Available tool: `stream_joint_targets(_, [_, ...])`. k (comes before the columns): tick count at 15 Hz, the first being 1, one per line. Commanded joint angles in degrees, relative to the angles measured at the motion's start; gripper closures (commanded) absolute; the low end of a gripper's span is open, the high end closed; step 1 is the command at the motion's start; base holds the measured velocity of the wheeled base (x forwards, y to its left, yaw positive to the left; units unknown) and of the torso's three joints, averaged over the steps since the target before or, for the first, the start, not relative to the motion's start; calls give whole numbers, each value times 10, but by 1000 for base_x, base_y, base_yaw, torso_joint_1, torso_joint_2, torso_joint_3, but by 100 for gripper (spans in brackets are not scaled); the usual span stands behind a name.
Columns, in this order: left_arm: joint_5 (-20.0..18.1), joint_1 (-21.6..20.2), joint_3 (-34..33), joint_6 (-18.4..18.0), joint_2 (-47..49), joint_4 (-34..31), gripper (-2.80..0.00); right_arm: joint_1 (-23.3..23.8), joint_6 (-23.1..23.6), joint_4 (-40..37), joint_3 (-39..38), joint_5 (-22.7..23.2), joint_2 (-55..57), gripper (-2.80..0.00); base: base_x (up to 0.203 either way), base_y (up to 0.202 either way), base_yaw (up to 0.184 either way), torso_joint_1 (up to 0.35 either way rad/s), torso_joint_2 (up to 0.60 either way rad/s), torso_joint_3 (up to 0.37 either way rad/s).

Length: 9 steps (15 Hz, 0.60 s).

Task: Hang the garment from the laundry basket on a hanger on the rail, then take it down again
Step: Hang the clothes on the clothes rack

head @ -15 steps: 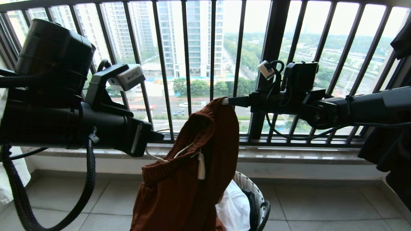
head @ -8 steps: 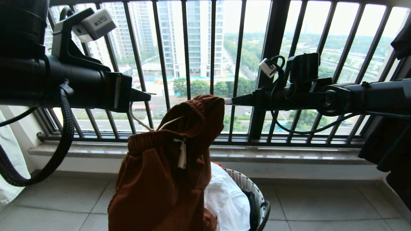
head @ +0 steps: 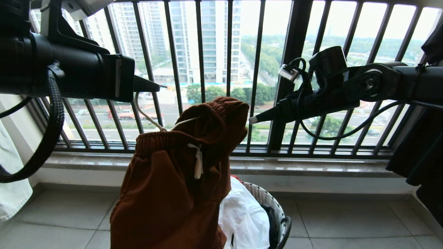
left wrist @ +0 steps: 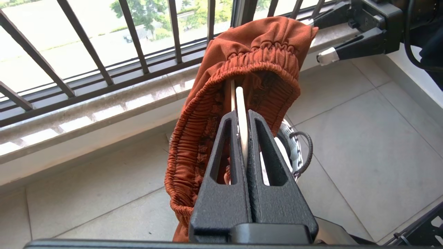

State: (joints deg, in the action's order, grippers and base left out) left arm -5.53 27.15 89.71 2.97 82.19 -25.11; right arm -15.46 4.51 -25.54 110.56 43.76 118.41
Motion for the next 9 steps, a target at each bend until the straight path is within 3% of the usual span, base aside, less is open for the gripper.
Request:
stream_joint_targets(1, [0,0,10,0,2,-29,0,1,1,-1,4,-22,-4,-280,0,0,0,0,0,0])
stream_joint_targets(2, [0,0,11,0,3,-34,0,1,2,-2,0,-23,-13,-25,0,0,0,0,0,0])
stream_joint_targets(3, [0,0,11,0,4,-35,0,2,9,-3,-9,-26,-23,0,0,0,0,0,0,0])
stream_joint_targets(6, [1,0,19,0,15,-35,0,-3,33,-41,-16,-59,-51,0,0,0,0,0,0,0])
stream_joint_targets(9, [1,1,23,0,20,-34,0,-56,26,-61,-22,-108,-71,0,0,0,0,0,0,0])
